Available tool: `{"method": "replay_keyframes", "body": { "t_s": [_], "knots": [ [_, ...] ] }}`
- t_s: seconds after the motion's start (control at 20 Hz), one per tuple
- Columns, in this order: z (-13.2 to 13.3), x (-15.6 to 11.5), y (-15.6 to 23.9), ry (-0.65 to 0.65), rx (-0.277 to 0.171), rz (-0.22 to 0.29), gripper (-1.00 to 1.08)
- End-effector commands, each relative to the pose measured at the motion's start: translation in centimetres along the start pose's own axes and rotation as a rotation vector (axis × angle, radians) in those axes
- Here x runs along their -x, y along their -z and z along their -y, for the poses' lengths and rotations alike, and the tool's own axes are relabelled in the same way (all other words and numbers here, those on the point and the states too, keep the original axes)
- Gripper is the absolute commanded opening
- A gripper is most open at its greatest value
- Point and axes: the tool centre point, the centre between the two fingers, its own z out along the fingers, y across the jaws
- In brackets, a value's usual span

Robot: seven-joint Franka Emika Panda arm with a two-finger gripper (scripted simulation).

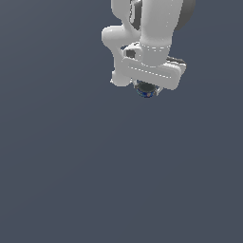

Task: Pick up the object and move it to a goal position.

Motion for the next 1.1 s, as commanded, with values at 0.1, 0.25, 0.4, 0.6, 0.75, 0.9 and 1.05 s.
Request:
{"method": "replay_keyframes", "body": {
  "t_s": [0.1, 0.25, 0.4, 0.6, 0.75, 0.9, 1.05],
  "knots": [
    [-0.3, 1.8, 5.0, 0.000, 0.000, 0.000, -1.00],
    [-0.5, 2.8, 8.1, 0.000, 0.000, 0.000, -1.00],
    [-0.6, 3.8, 11.0, 0.000, 0.000, 0.000, -1.00],
    [-0.7, 4.8, 14.1, 0.000, 0.000, 0.000, -1.00],
    [-0.7, 5.3, 15.9, 0.000, 0.000, 0.000, -1.00],
    [-0.7, 5.7, 17.2, 0.000, 0.000, 0.000, -1.00],
    [-0.7, 5.9, 18.1, 0.000, 0.000, 0.000, -1.00]
  ]
}}
